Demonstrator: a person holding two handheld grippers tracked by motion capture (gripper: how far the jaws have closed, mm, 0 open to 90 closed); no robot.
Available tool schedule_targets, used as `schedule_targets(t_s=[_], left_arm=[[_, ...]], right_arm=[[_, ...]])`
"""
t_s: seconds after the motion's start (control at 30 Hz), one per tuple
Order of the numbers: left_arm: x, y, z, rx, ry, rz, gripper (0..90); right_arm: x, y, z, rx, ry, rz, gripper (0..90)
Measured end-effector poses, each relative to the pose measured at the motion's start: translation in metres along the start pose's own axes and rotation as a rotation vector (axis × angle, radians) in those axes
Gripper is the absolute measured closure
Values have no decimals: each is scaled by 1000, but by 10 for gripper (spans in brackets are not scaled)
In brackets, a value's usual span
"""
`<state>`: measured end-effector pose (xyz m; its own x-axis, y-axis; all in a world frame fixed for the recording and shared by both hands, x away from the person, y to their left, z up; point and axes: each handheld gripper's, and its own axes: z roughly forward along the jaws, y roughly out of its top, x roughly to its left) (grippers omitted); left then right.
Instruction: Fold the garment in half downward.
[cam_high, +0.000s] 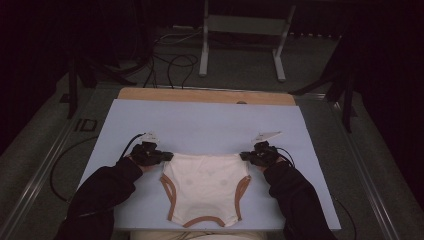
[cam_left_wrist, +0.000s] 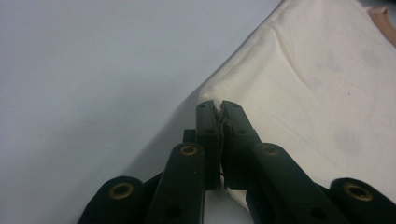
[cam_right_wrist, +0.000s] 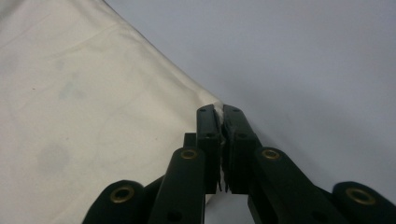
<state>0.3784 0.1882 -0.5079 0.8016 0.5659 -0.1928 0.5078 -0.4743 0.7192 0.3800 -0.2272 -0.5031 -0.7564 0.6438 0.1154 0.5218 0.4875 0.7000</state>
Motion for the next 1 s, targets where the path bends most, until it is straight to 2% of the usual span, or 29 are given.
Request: schedule_targets(t_s=[0.07, 0.17, 0.43, 0.8, 0.9, 1.0], left_arm=[[1, 1, -1, -14, 11, 7, 879], [4, 5, 0, -30, 17, -6, 879], [11, 17, 4, -35, 46, -13, 879], [24, 33, 13, -54, 105, -23, 879], [27, 36, 16, -59, 123, -12, 878], [31, 40, 19, -72, 133, -31, 879]], right_arm=[[-1, 3, -2, -8, -2, -2, 868], [-4, 7, -3, -15, -9, 1, 868], [-14, 20, -4, -30, -33, 20, 868], [-33, 33, 3, -44, -68, 55, 868], [-38, 36, 6, -40, -78, 63, 868], [-41, 39, 9, -40, -85, 71, 868]])
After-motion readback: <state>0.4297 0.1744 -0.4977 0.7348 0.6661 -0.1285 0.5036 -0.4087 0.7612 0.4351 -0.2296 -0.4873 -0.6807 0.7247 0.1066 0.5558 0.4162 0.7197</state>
